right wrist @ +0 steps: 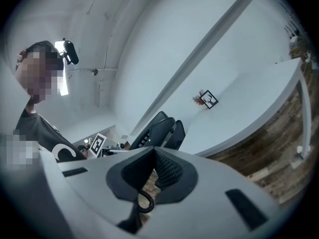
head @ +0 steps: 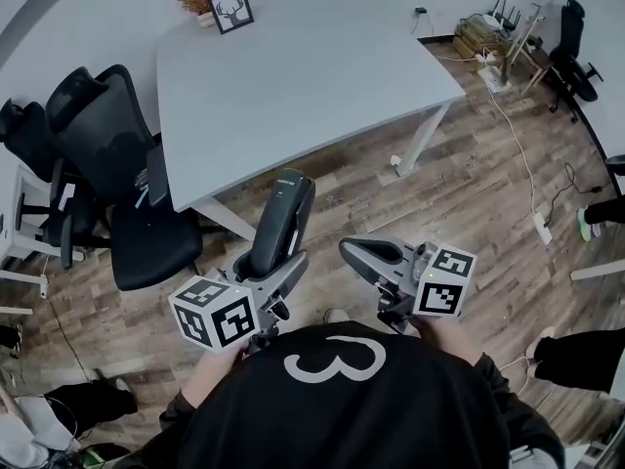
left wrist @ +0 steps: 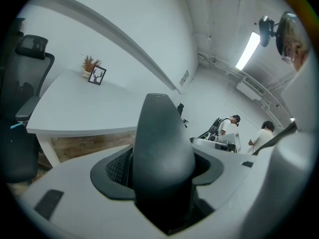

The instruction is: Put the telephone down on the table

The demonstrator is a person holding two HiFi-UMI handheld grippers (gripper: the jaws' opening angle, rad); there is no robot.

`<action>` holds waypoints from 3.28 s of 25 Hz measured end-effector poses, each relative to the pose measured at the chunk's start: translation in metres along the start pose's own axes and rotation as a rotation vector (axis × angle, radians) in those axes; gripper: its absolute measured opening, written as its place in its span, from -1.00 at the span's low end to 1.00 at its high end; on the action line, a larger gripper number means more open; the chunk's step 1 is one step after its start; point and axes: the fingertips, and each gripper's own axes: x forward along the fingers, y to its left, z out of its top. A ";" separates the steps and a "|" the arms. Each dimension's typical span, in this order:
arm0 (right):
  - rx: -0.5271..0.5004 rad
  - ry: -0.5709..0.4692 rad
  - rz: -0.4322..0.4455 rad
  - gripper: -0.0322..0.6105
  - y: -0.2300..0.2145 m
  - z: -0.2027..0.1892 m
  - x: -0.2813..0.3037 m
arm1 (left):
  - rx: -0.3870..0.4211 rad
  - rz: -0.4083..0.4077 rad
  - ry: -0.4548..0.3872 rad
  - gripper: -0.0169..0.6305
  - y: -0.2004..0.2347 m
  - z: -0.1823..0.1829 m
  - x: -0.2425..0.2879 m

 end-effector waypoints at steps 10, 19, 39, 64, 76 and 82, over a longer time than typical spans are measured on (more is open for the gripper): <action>-0.057 -0.013 0.024 -0.88 -0.009 0.035 0.000 | 0.053 0.060 -0.069 -0.04 -0.004 0.031 0.002; -0.097 -0.015 -0.014 -0.88 -0.037 0.065 0.016 | 0.078 0.066 -0.052 -0.03 0.021 0.058 0.036; -0.068 -0.017 -0.073 -0.88 -0.130 0.144 0.091 | 0.089 0.024 -0.024 -0.04 0.104 0.166 0.116; -0.045 0.020 -0.144 -0.88 -0.237 0.206 0.200 | 0.037 0.144 0.079 -0.03 0.278 0.236 0.201; -0.016 0.049 -0.193 -0.88 -0.278 0.210 0.209 | 0.017 0.197 0.180 -0.04 0.337 0.202 0.257; 0.029 0.083 -0.209 -0.88 -0.299 0.196 0.217 | 0.018 0.258 0.225 -0.03 0.366 0.190 0.275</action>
